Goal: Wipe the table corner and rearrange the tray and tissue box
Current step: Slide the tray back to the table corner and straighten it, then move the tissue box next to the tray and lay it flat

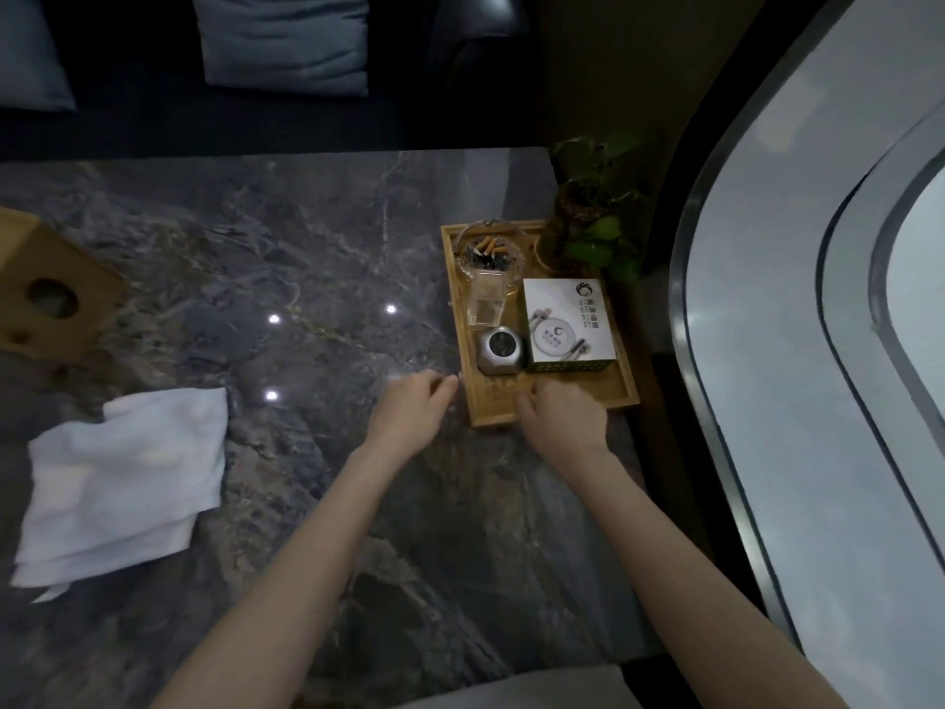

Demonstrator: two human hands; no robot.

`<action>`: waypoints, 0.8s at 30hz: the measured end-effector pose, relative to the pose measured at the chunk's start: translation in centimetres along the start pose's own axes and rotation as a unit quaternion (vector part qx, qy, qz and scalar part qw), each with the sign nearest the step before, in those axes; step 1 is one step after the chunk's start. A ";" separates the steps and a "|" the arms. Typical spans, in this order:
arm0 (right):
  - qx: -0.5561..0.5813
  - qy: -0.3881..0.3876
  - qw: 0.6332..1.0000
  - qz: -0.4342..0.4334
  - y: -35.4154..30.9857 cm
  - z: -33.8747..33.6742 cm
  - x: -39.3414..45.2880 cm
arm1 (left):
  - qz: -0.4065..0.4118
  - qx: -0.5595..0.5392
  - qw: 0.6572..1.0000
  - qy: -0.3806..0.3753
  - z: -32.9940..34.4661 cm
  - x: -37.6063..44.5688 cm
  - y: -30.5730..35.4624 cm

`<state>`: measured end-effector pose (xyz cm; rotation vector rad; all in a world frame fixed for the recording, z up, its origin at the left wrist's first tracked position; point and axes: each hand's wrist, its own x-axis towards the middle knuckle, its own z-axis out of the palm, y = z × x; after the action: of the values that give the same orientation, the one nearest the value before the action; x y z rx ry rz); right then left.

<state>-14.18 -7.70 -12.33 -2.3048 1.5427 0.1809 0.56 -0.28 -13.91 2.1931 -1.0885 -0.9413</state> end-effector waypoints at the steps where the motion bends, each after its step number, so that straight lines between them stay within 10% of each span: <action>1: 0.007 -0.001 1.000 -0.012 -1.1 -0.1 0.4 | -0.006 0.003 1.000 0.004 -1.3 0.2 -0.3; 16: 0.136 0.071 0.963 -0.221 -26.0 -2.4 6.0 | -0.028 -0.005 0.966 0.259 -24.1 -0.6 -9.4; 24: 0.314 -0.081 0.915 -0.239 -38.7 1.8 9.6 | -0.083 0.043 0.923 0.374 -29.6 1.8 -18.2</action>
<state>25.18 -2.23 -8.23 -1.9884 0.7573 -0.2181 32.60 12.21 -8.62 2.4139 -0.5813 -0.0569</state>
